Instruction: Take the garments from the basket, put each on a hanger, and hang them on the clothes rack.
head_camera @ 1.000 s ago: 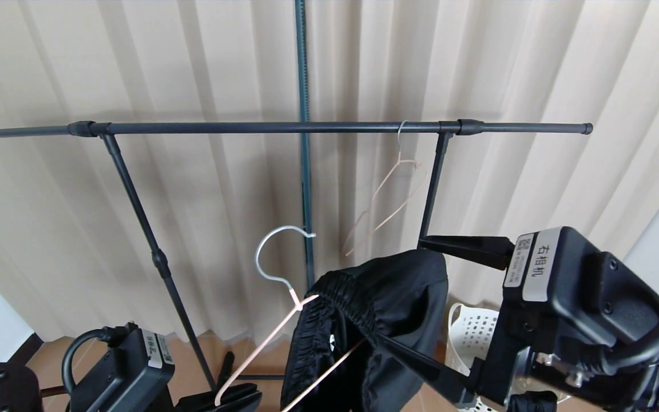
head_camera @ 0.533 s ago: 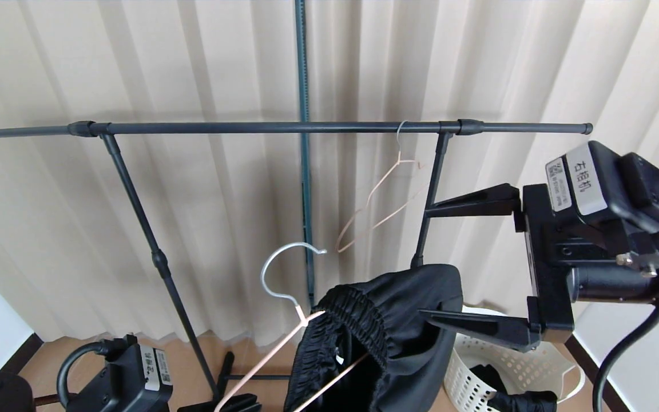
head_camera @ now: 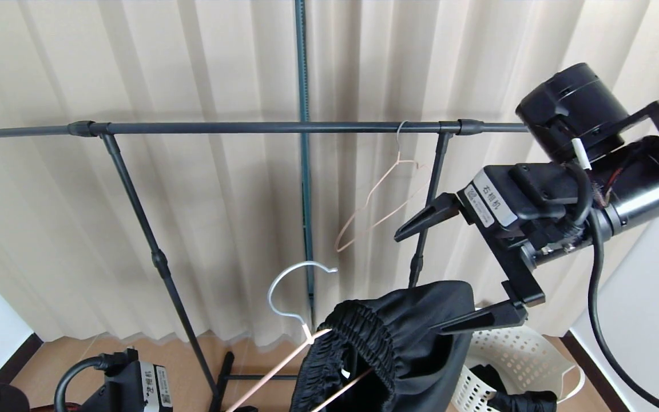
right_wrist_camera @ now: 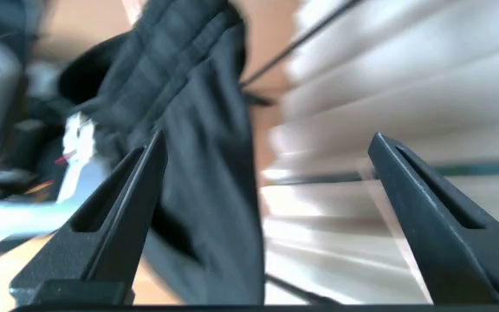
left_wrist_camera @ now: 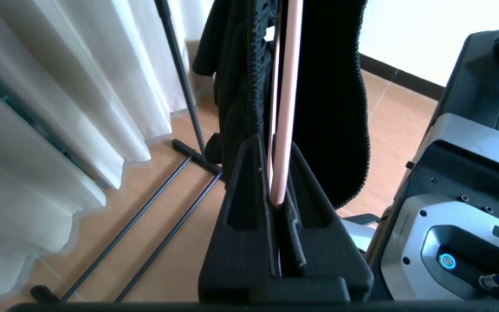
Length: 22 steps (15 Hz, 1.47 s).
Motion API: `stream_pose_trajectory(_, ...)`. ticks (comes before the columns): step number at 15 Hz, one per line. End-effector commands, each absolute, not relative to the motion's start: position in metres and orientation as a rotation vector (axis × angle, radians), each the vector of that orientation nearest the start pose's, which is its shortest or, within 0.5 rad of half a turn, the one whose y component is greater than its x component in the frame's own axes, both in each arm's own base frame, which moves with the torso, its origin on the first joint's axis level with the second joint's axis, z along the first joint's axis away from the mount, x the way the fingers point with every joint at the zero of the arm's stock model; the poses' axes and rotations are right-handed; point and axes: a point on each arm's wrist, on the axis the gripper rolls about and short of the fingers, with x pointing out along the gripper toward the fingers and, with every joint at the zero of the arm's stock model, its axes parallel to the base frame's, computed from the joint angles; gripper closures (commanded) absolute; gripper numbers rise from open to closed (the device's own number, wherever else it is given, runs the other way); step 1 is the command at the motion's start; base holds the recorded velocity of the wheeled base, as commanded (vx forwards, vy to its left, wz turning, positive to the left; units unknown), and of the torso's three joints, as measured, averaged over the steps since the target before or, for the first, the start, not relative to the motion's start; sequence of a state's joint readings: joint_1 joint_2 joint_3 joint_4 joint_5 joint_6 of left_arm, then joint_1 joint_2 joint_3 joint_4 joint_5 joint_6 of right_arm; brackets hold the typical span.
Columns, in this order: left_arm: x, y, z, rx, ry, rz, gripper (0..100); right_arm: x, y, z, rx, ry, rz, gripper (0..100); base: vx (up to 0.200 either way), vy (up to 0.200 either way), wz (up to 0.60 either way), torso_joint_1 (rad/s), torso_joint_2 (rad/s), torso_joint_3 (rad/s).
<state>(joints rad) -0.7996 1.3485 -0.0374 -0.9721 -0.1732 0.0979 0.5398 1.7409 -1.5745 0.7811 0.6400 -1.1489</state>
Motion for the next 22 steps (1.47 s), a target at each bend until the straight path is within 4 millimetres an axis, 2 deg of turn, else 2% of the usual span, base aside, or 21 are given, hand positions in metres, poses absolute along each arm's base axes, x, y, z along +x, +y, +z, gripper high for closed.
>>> stream_pose_trajectory(1,0.099,-0.109,0.109,0.202,0.288,-0.992,100,0.261,0.183,0.243,-0.870,0.306,1.586,0,0.000,0.000,0.00,0.000,0.00,0.000)
stream_pose_trajectory(6,0.098,-0.109,0.108,0.204,0.290,-0.992,100,0.261,0.206,0.228,-0.863,0.341,1.655,0,0.000,0.000,0.00,0.000,0.00,0.000)
stream_pose_trajectory(13,0.099,-0.109,0.109,0.204,0.287,-0.991,100,0.253,0.224,0.223,-0.869,0.339,1.703,0,0.000,0.000,0.00,0.000,0.00,0.000)
stream_pose_trajectory(20,0.099,-0.110,0.109,0.202,0.290,-0.989,100,0.250,0.226,0.221,-0.870,0.354,1.710,0,0.000,0.000,0.00,0.000,0.00,0.000)
stream_pose_trajectory(21,0.099,-0.110,0.109,0.202,0.288,-0.990,100,0.250,0.226,0.221,-0.867,0.358,1.709,100,0.000,0.000,0.00,0.000,0.00,0.000)
stream_pose_trajectory(22,0.099,-0.110,0.109,0.202,0.288,-0.989,100,0.250,0.226,0.221,-0.866,0.361,1.709,100,0.000,0.000,0.00,0.000,0.00,0.000)
